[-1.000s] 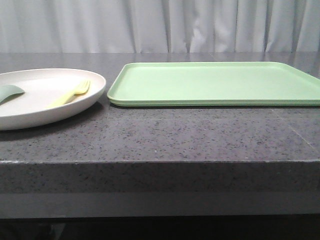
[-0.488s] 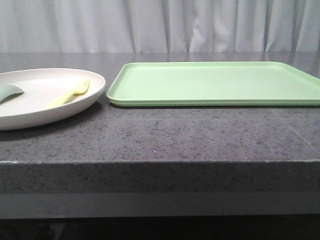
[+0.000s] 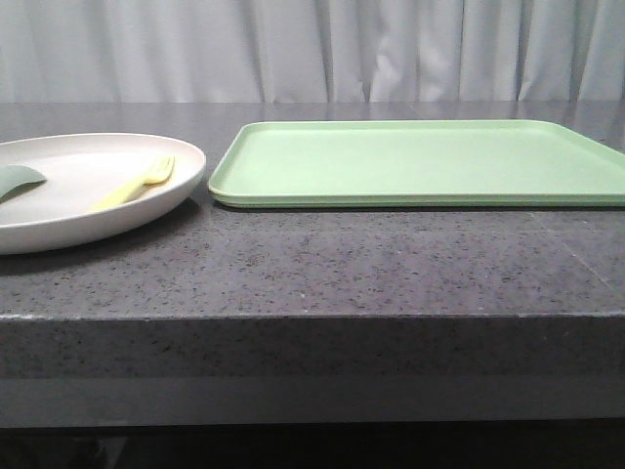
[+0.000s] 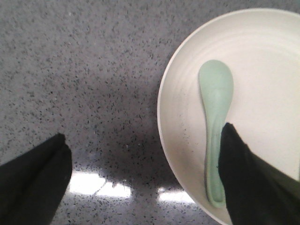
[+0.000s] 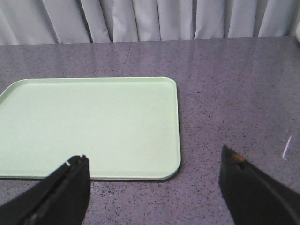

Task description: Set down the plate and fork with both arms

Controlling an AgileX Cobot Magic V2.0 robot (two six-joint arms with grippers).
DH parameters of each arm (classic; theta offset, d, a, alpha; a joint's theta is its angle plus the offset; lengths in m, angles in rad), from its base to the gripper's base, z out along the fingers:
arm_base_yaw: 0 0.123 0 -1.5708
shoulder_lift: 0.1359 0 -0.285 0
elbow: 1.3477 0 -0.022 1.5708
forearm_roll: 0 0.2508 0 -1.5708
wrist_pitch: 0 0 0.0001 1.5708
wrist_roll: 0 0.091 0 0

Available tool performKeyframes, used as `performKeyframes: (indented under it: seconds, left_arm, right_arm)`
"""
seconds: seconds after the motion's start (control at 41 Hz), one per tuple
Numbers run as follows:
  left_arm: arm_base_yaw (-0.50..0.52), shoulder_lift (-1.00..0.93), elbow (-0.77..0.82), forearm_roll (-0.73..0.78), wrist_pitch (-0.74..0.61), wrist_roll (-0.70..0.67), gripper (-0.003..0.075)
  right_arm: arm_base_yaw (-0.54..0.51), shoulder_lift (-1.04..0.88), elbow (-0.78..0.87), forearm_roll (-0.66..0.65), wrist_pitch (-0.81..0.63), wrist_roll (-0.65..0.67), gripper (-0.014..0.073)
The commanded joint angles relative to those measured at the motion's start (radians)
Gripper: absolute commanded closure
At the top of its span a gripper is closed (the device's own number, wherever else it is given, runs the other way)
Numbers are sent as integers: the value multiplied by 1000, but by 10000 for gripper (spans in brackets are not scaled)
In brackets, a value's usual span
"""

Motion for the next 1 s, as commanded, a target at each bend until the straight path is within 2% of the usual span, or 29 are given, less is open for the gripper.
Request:
performKeyframes:
  seconds: [0.0, 0.098, 0.366, 0.976]
  left_arm:
    - [1, 69, -93, 6, 52, -1, 146]
    - [1, 144, -139, 23, 89, -1, 154]
    - [1, 277, -159, 23, 63, 0, 154]
    - [1, 357, -159, 10, 53, 0, 154]
  right_arm:
    - [-1, 11, -34, 3, -84, 0, 2]
    - [-1, 11, -34, 3, -84, 0, 2]
    - [-1, 11, -34, 3, -76, 0, 2]
    - [-1, 11, -34, 2, -76, 0, 2]
